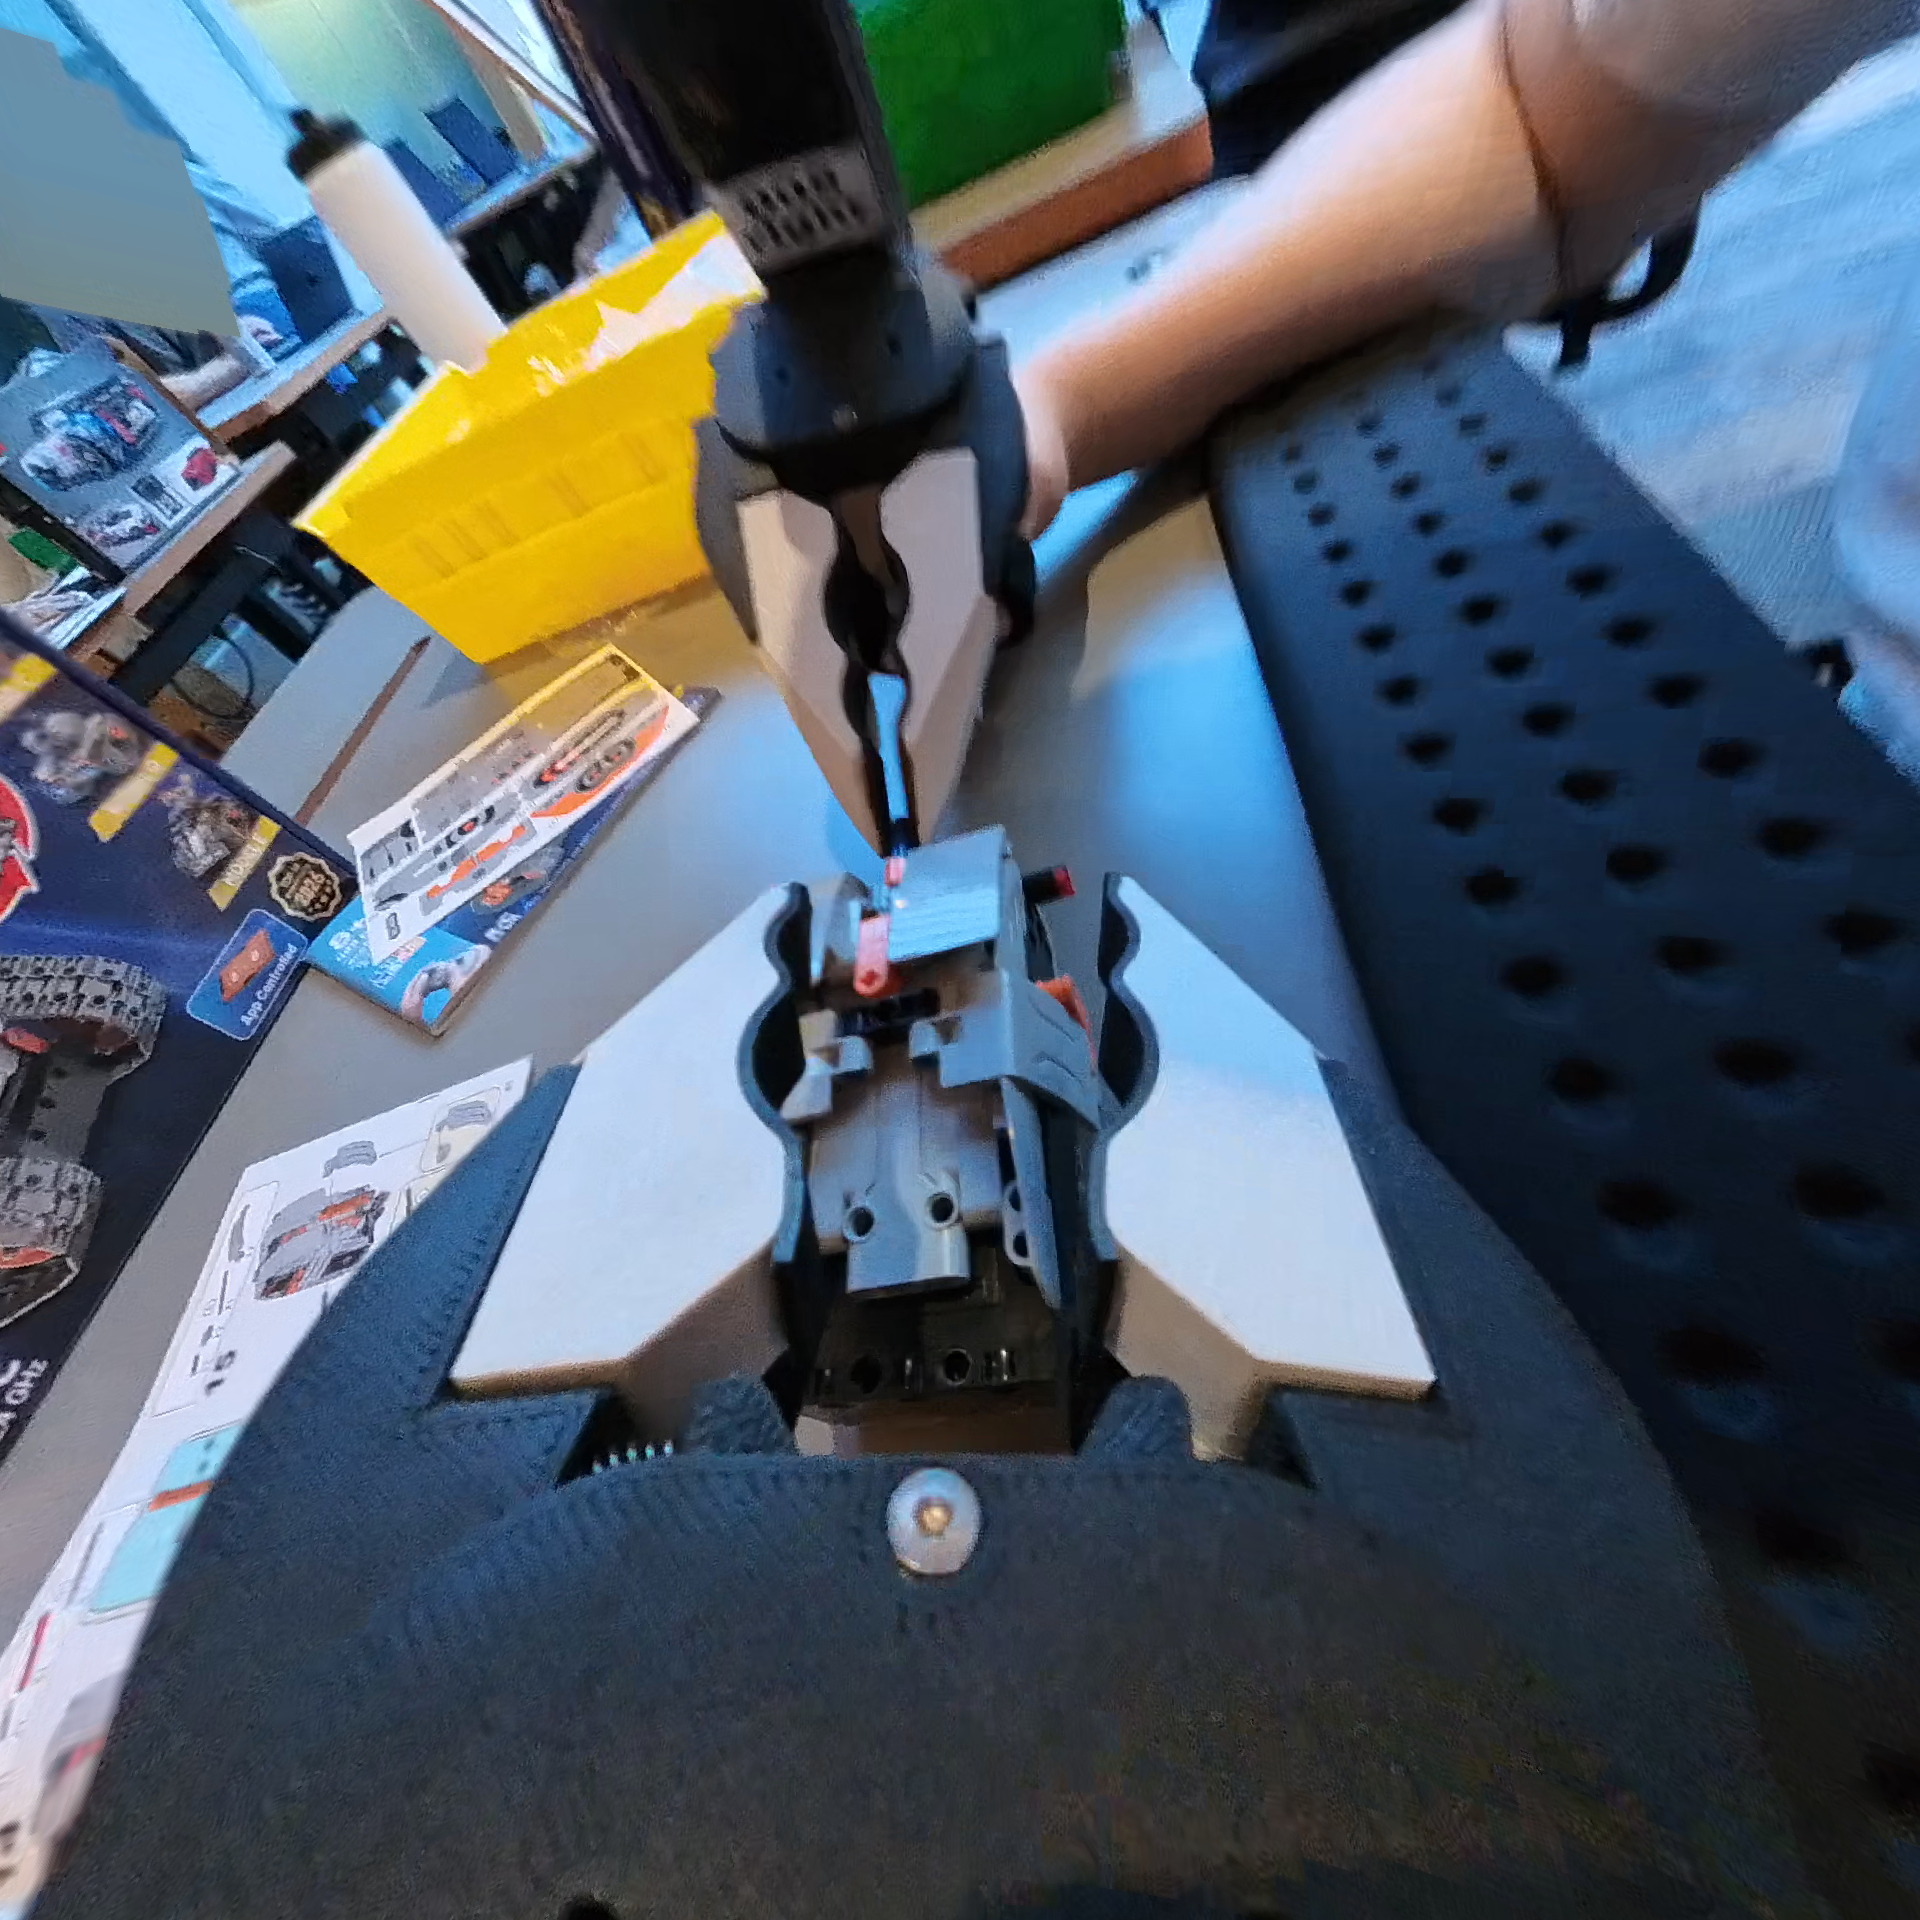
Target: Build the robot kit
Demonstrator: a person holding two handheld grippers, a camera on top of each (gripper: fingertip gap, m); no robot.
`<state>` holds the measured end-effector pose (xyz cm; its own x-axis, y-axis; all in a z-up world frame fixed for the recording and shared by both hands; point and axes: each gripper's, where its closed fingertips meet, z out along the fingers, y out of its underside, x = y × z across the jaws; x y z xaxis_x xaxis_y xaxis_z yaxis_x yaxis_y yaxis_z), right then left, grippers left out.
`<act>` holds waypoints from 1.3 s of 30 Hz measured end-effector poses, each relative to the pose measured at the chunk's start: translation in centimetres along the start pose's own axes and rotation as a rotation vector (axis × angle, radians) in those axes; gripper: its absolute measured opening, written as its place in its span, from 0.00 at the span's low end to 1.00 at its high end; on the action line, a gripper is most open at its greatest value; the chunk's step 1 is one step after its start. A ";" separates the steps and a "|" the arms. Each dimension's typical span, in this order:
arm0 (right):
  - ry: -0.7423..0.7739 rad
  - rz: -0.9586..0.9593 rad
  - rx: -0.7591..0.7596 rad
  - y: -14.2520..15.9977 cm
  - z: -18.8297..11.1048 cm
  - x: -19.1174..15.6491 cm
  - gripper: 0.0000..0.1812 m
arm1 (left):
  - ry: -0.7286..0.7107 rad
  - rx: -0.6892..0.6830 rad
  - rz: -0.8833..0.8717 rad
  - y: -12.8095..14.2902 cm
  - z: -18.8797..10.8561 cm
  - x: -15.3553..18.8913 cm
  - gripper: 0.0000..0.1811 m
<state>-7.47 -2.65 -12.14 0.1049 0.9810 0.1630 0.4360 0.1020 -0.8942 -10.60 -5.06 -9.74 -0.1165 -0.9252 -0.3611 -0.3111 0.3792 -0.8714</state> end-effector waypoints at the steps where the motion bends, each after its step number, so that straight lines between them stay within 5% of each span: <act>1: 0.002 -0.002 0.000 0.0 0.0 0.0 0.02 | -0.012 0.029 -0.038 -0.5 -0.4 -0.5 0.30; 4: 0.005 -0.010 0.000 0.0 0.0 0.0 0.02 | -0.010 0.047 -0.143 -0.5 -1.6 -1.6 0.22; 14: -0.002 -0.005 0.000 0.0 0.0 -0.1 0.02 | 0.004 -0.112 -0.197 2.4 0.3 -1.2 0.36; 22: -0.003 -0.007 -0.002 0.0 0.0 -0.1 0.02 | 0.034 -0.093 -0.333 2.5 0.8 -2.0 0.43; 39: 0.010 -0.034 -0.030 0.4 0.1 0.0 0.04 | 0.065 -0.164 -0.258 2.5 1.5 -1.5 0.30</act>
<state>-7.36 -2.64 -12.58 0.0986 0.9752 0.1980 0.4661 0.1305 -0.8750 -9.77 -2.71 -11.83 -0.0725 -0.9914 -0.1085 -0.4856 0.1302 -0.8644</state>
